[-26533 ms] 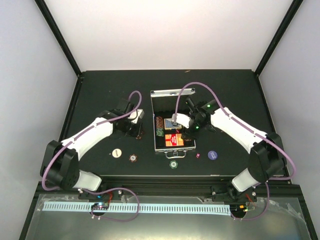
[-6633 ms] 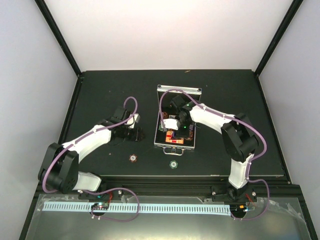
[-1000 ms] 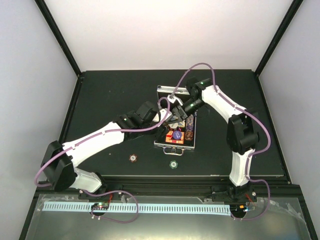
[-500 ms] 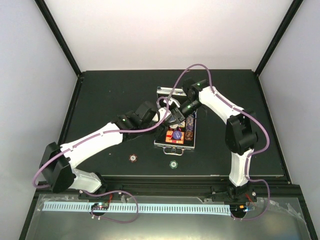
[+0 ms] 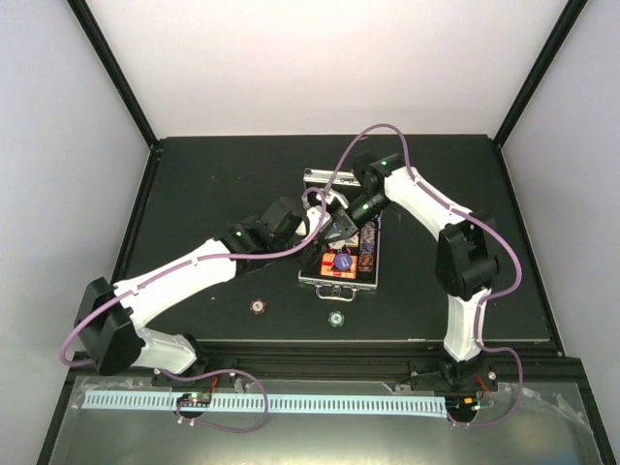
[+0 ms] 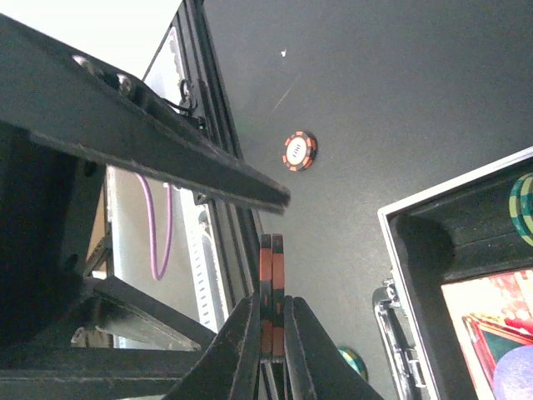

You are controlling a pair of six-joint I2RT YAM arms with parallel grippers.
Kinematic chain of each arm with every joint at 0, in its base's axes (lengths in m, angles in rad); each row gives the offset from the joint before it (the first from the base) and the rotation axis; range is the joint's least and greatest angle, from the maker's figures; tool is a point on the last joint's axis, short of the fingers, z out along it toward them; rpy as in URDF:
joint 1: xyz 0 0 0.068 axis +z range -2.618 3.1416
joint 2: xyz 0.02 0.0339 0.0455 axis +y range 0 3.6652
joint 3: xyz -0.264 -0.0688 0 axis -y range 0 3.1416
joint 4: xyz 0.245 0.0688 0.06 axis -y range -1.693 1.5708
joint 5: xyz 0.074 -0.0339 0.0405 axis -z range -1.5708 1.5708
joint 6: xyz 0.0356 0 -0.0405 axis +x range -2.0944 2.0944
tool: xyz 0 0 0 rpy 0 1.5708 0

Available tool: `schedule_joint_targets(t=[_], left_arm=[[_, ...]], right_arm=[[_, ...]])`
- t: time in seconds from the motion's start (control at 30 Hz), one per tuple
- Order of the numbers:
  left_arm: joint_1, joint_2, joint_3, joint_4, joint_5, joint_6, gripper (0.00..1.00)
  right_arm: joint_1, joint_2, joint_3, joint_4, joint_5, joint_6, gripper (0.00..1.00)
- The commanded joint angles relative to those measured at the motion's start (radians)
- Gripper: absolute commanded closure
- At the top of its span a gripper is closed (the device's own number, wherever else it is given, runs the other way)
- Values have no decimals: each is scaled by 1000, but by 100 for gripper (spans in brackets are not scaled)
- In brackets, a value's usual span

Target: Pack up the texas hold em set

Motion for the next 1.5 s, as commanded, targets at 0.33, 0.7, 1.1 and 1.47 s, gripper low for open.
schedule_joint_targets(t=[0.33,0.7,1.1,1.47], left_arm=[[2,-304,-194,-101,-82,-104,29],[6,-303,-261,-100,-79,-177,30],[8,-271,-247,-119,-94,-182,31],[11,-259,-262,-138,-112,-199,31]], right_arm=[[6,-117,-18,-36,276,-200,99],[6,-302,-340,98,655,-552,99],[7,-244,-409,213,705,-591,99],[10,-230,-444,266,749,-633,99]])
